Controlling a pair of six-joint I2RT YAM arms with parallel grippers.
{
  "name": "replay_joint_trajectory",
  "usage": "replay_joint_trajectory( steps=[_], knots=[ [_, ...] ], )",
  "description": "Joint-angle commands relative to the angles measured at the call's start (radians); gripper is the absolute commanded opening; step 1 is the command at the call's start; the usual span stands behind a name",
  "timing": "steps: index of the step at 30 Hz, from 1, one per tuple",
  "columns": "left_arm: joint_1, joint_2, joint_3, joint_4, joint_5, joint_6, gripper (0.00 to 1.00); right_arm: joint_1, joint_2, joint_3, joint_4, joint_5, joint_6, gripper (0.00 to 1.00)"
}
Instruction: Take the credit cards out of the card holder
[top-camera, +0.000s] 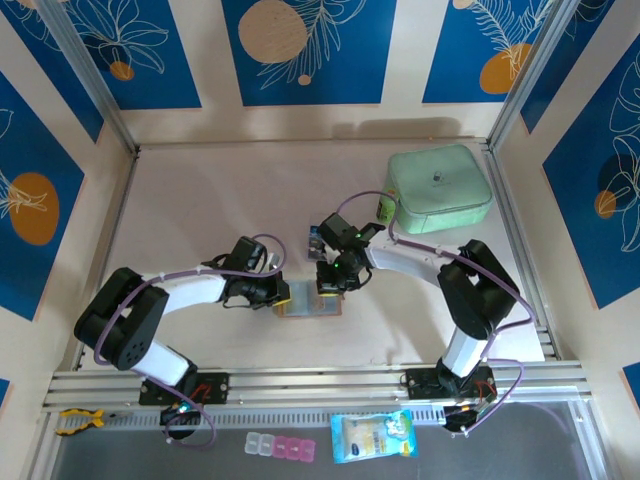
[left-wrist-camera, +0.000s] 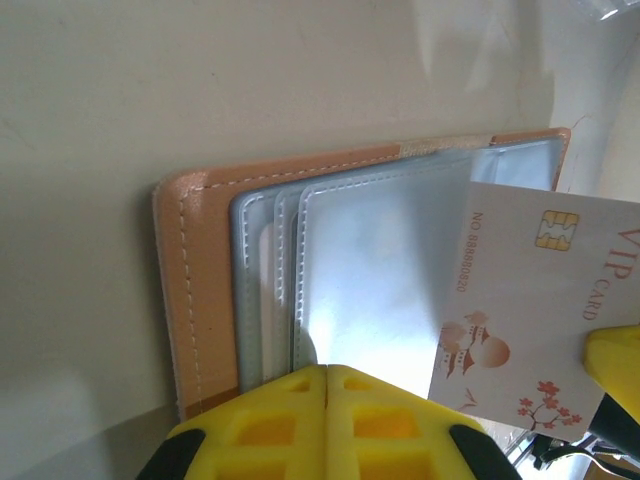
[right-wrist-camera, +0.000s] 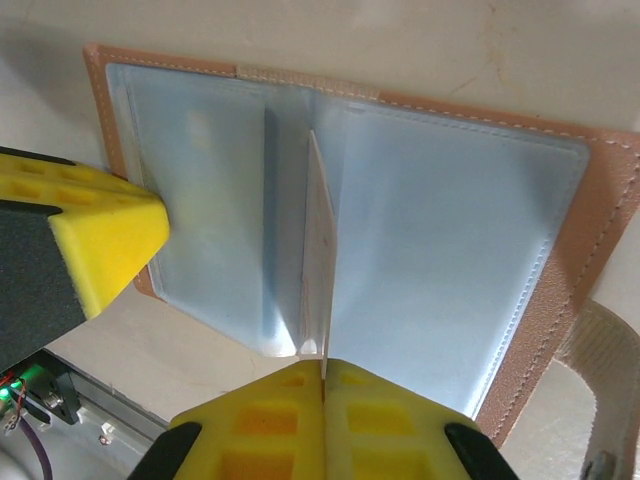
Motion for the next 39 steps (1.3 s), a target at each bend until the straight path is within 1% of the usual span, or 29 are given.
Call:
replay_joint_trajectory(
  steps=[1, 5, 11, 15, 17, 20, 22, 25, 27, 32, 37, 39],
  knots=[
    [-0.006, -0.021, -0.011, -0.021, 0.007, 0.015, 0.10, 0.002, -0.069, 0.027, -0.056, 0.029, -0.060, 0.05],
    [-0.006, -0.037, 0.000, -0.031, 0.006, 0.018, 0.15, -0.010, -0.106, 0.044, -0.088, 0.024, -0.224, 0.02],
    [-0.006, -0.077, 0.011, -0.060, -0.005, 0.020, 0.23, -0.049, -0.109, 0.096, -0.227, 0.088, -0.606, 0.00],
    [-0.006, -0.101, 0.014, -0.077, -0.022, 0.019, 0.25, -0.095, -0.105, 0.130, -0.300, 0.095, -0.861, 0.00],
    [-0.006, -0.109, 0.016, -0.085, -0.030, 0.019, 0.26, -0.103, -0.102, 0.149, -0.331, 0.119, -0.986, 0.00],
    [-0.005, -0.124, 0.016, -0.098, -0.044, 0.018, 0.26, -0.101, -0.091, 0.168, -0.368, 0.204, -1.144, 0.00],
    [-0.004, -0.137, 0.014, -0.108, -0.052, 0.020, 0.26, -0.117, -0.077, 0.187, -0.387, 0.231, -1.219, 0.00],
    [-0.004, -0.154, 0.012, -0.118, -0.065, 0.019, 0.26, -0.138, -0.049, 0.231, -0.417, 0.216, -1.324, 0.00],
    [-0.005, -0.160, 0.015, -0.122, -0.069, 0.017, 0.26, -0.142, -0.029, 0.253, -0.408, 0.225, -1.378, 0.00],
    [-0.005, -0.184, 0.018, -0.146, -0.083, 0.016, 0.26, -0.175, 0.066, 0.412, -0.456, 0.176, -1.465, 0.00],
    [-0.004, -0.208, -0.003, -0.136, -0.104, 0.003, 0.27, -0.227, 0.151, 0.564, -0.450, 0.108, -1.520, 0.00],
    [-0.005, -0.205, 0.004, -0.149, -0.101, 0.006, 0.27, -0.237, 0.189, 0.617, -0.454, 0.104, -1.535, 0.00]
  ],
)
